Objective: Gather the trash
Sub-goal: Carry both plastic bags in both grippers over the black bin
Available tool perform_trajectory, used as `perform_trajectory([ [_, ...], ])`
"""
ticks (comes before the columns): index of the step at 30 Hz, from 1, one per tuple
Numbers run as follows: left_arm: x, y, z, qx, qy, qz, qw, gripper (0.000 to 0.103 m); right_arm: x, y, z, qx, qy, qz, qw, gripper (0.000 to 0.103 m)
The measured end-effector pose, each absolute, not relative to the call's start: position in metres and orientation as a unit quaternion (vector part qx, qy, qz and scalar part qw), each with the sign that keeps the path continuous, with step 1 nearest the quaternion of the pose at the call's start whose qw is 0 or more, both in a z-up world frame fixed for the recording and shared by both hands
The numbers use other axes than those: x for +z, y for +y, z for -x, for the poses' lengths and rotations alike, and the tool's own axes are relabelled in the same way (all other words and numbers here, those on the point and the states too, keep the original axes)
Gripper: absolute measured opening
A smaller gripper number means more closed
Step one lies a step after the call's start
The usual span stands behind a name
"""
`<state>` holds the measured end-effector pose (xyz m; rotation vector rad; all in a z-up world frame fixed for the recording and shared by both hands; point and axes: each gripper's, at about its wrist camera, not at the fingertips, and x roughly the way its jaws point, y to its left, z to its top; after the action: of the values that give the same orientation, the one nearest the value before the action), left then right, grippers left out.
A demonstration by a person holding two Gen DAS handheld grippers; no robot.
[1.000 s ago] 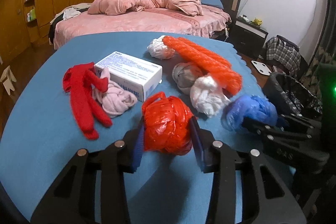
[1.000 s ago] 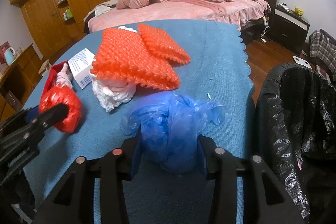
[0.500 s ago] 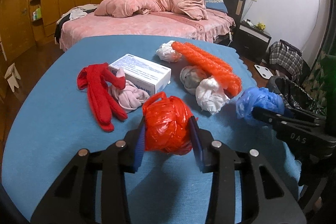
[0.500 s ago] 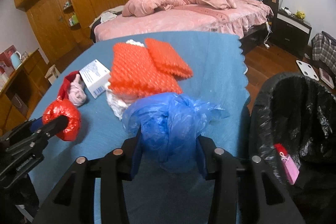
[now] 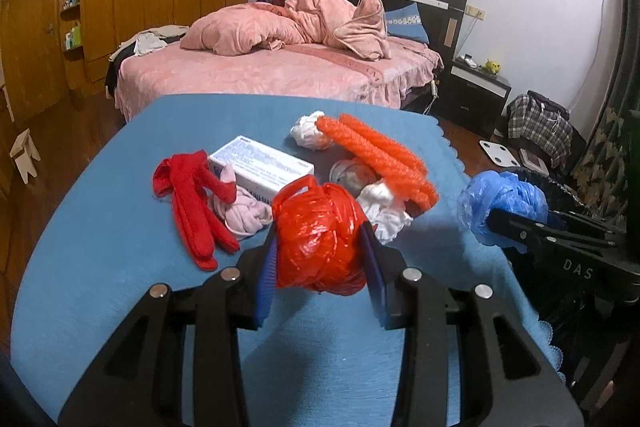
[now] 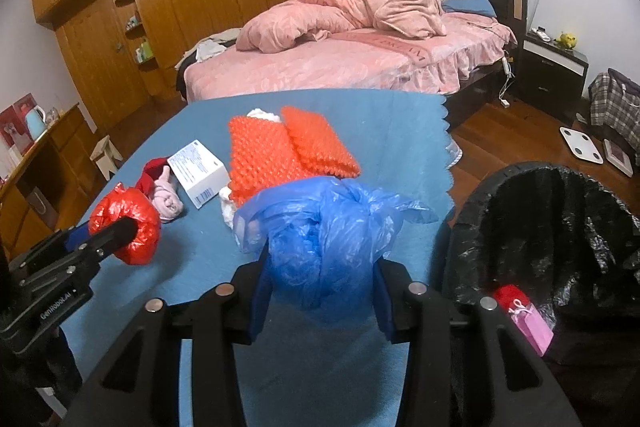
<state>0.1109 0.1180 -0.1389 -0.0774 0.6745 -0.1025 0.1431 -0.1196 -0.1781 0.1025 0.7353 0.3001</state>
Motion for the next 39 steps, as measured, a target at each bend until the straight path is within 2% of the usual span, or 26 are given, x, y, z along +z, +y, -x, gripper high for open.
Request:
perform_trajectory([
  [23,-0.093,0.090,-0.089,-0.068,0.283,0.029,0.956,0.037,-0.134,-0.148,-0.114,0.134,0.312,-0.060,0.939,0.043],
  [39,-0.082,0.057,-0.087,-0.103,0.272,0.019,0.957,0.037,-0.122,-0.193,-0.091,0.099,0.293,-0.079,0.948,0.043],
])
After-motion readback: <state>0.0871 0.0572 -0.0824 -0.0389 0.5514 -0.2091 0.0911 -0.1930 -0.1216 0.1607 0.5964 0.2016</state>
